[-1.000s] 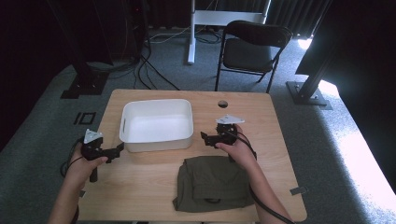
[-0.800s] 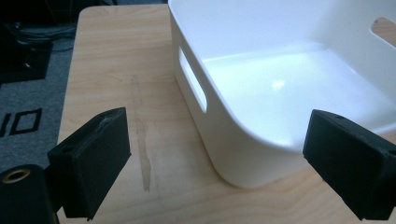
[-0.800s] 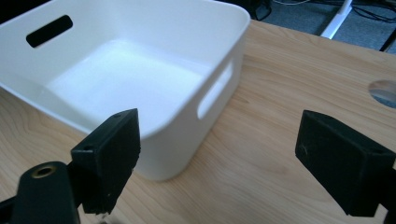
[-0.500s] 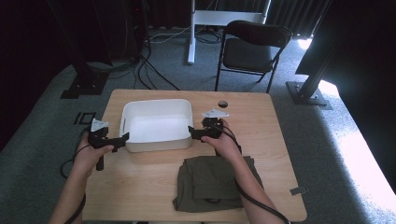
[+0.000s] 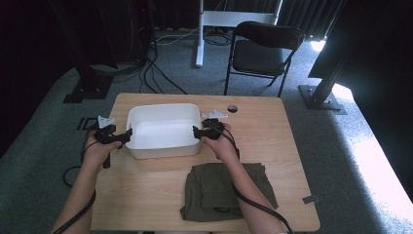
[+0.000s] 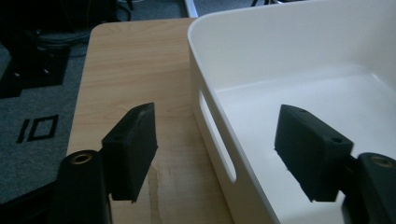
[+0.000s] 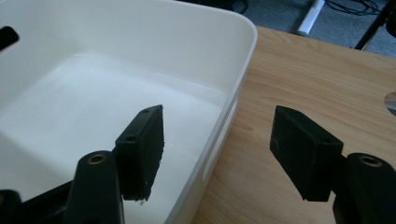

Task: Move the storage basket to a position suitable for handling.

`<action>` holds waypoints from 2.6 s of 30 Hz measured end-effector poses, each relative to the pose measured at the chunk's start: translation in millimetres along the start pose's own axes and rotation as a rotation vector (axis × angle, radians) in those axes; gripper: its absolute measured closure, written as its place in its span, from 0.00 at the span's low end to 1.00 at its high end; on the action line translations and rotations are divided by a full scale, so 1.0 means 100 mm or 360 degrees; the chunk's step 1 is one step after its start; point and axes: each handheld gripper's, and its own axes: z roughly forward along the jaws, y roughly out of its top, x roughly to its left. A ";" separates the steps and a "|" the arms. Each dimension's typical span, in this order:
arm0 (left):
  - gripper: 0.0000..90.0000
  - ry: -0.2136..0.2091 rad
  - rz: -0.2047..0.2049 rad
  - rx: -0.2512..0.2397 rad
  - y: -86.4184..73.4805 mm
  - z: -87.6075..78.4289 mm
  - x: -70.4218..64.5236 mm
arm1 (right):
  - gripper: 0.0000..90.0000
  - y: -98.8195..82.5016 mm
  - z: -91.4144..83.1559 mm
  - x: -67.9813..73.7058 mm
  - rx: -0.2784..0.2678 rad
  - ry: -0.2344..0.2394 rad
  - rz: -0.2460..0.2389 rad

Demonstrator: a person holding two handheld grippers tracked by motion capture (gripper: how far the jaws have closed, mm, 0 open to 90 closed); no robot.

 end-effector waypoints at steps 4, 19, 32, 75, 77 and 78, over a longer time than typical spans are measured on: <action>0.52 -0.0033 -0.0023 0.0003 0.00 0.10 -0.03 | 0.45 -0.03 0.08 0.01 0.0017 -0.0040 0.0015; 0.86 0.0063 -0.0012 0.0080 0.00 0.22 -0.19 | 0.86 -0.09 0.15 0.12 0.0089 -0.0176 0.0121; 0.87 0.0115 0.0008 0.0142 0.04 0.24 -0.36 | 0.89 -0.11 0.09 0.09 0.0085 -0.0281 0.0095; 0.89 0.0047 0.0089 0.0229 0.30 0.54 -1.25 | 0.92 -0.34 -0.35 -0.65 0.0104 -0.0415 0.0226; 0.89 0.0036 0.0088 0.0239 0.32 0.57 -1.32 | 0.92 -0.36 -0.37 -0.69 0.0105 -0.0418 0.0229; 0.89 0.0038 0.0096 0.0241 0.32 0.58 -1.35 | 0.92 -0.37 -0.40 -0.73 0.0106 -0.0423 0.0238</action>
